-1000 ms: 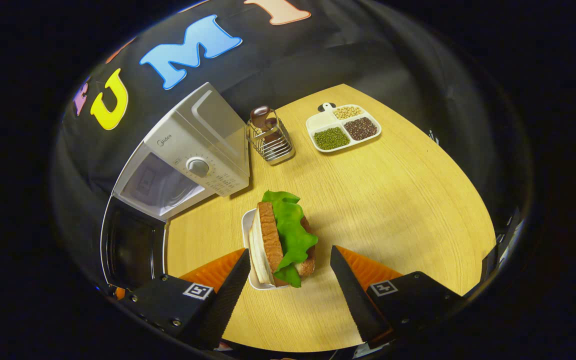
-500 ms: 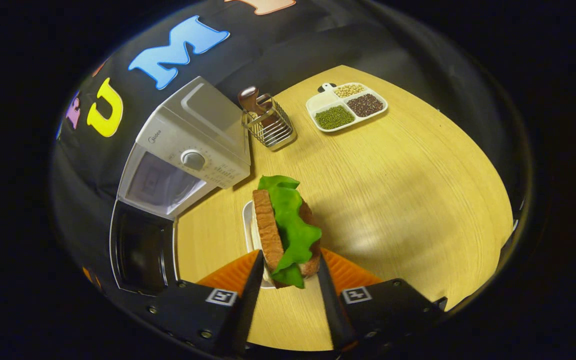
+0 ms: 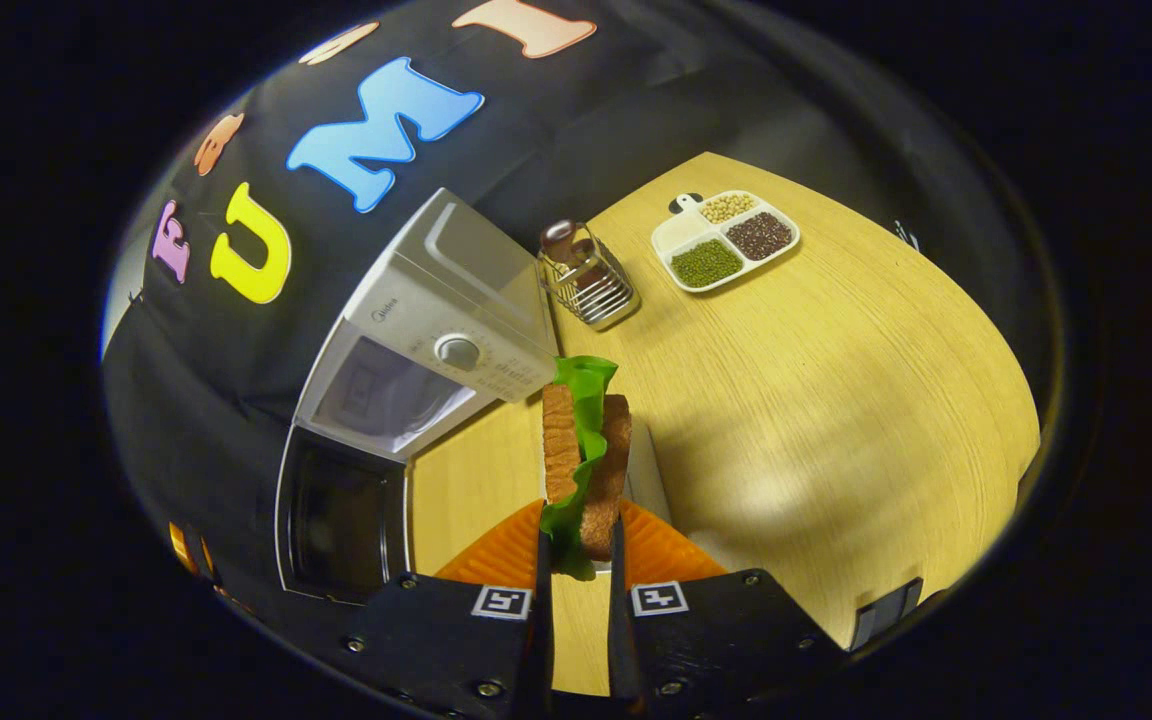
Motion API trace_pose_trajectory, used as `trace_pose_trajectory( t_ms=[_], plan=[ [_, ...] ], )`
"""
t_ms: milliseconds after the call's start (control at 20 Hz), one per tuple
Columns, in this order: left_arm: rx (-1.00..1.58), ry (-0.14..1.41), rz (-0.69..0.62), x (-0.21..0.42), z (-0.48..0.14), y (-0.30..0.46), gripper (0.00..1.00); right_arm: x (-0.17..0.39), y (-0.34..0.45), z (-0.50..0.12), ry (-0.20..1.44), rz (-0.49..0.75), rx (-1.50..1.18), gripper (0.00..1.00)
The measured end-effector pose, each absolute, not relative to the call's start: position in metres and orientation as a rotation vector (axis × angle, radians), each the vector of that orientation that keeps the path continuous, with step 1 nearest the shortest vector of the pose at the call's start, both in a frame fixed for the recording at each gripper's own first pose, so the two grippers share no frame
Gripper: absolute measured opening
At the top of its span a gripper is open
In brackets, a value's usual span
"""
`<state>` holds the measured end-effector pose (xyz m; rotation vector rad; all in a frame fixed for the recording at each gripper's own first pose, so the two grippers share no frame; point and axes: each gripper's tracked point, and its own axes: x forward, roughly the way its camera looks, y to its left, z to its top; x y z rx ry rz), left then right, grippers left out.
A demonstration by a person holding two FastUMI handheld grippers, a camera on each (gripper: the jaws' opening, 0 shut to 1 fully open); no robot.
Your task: Open the microwave oven with the left hand, put the food in, and close the microwave oven.
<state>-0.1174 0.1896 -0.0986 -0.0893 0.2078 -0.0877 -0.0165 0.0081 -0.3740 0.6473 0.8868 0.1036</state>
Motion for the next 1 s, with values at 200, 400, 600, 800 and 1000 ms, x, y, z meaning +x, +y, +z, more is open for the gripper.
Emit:
trace_pose_trajectory(
  t_ms=[200,400,600,800,1000],
  plan=[
    [-0.056,0.171,-0.07,-0.111,-0.083,0.189,0.95,-0.015,0.044,-0.342,0.832,0.186,0.693,0.22],
    [-0.05,0.116,-0.036,-0.108,-0.063,0.188,0.92,-0.008,0.089,-0.313,0.781,0.277,0.778,0.22],
    [-0.112,0.109,-0.013,-0.099,-0.057,0.188,0.92,0.003,0.138,-0.294,0.752,0.345,0.876,0.22],
    [-0.122,0.091,-0.004,-0.089,-0.046,0.188,0.95,0.023,0.188,-0.282,0.718,0.373,1.033,0.22],
    [-0.088,0.106,-0.001,-0.092,-0.049,0.194,0.92,0.042,0.222,-0.296,0.712,0.32,1.156,0.22]
  ],
)
